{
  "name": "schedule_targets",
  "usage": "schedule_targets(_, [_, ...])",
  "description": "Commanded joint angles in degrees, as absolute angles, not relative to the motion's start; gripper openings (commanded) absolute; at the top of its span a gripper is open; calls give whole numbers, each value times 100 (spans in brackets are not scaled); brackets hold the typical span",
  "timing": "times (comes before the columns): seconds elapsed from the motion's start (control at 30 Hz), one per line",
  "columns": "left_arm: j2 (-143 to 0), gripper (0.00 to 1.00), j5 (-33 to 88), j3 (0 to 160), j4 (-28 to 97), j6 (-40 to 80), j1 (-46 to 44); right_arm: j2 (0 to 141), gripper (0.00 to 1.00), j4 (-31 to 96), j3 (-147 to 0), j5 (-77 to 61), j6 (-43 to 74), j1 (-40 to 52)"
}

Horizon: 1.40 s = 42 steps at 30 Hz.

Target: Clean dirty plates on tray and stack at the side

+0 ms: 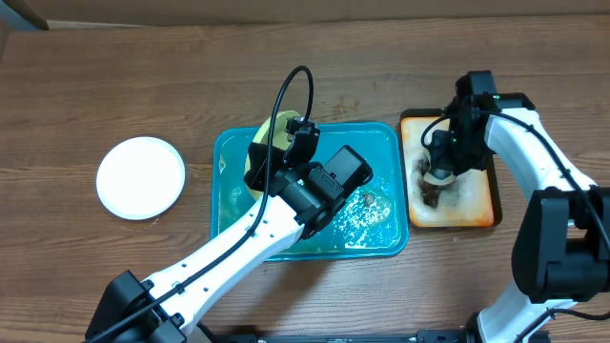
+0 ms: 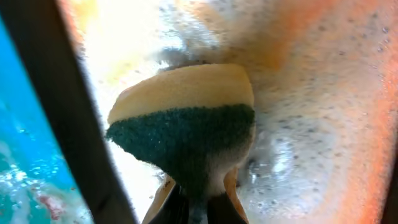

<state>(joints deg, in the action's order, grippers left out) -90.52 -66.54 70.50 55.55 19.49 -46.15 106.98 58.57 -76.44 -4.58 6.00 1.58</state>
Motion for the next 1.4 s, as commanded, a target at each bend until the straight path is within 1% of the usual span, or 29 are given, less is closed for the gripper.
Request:
schedule_targets(0.0, [-9089, 4, -6595, 7137, 5553, 2067, -4652, 10589, 5, 5732, -7384, -506, 613, 73])
schedule_targets(0.13, [-9089, 4, -6595, 7137, 5548, 2080, -4652, 10589, 10, 5059, -6707, -523, 615, 67])
schedule_targets(0.3, [-9089, 4, -6598, 7137, 5551, 2080, -4652, 10589, 11, 4431, -6145, -528, 617, 67])
schedule_targets(0.37, [-9089, 4, -6598, 7137, 5551, 2078, -4652, 10589, 12, 4423, -6147, -530, 615, 67])
schedule_targets(0.4, [-9089, 4, -6598, 7137, 5553, 2078, -4652, 10586, 16, 4453, -6182, -530, 615, 67])
schedule_targets(0.5, [-9089, 4, -6598, 7137, 5553, 2078, -4652, 10573, 20, 4980, -6637, -526, 615, 67])
schedule_targets(0.6, [-9089, 4, -6600, 7137, 5553, 2078, -4652, 10512, 26, 5371, -7126, -523, 617, 67])
schedule_targets(0.63, [-9089, 4, -6598, 7137, 5553, 2078, -4652, 10492, 34, 5483, -7279, -521, 615, 67])
schedule_targets(0.67, [-9089, 4, -6598, 7137, 5553, 2078, -4652, 10466, 48, 5621, -7472, -526, 617, 67])
schedule_targets(0.8, [-9089, 4, -6600, 7137, 5553, 2078, -4652, 10433, 49, 6193, -8071, -528, 613, 67])
schedule_targets(0.9, [-9089, 4, -6598, 7137, 5551, 2082, -4652, 10433, 48, 6718, -8374, -534, 596, 67])
schedule_targets(0.93, [-9089, 4, -6595, 7137, 5548, 2097, -4652, 10433, 51, 6801, -8394, -580, 593, 67])
schedule_targets(0.97, [-9089, 4, -6595, 7137, 5551, 2165, -4652, 10433, 67, 6884, -8399, -720, 593, 67])
schedule_targets(1.0, [-9089, 4, -6582, 7137, 5551, 2263, -4652, 10436, 76, 6949, -8399, -838, 589, 67])
schedule_targets(1.2, [-9089, 4, -6156, 7137, 5575, 2449, -4528, 10436, 76, 7039, -8399, -867, 554, 67])
schedule_targets(1.37, [-9085, 4, -6254, 7140, 5791, 2451, -4497, 10436, 76, 7076, -8396, -867, 554, 67])
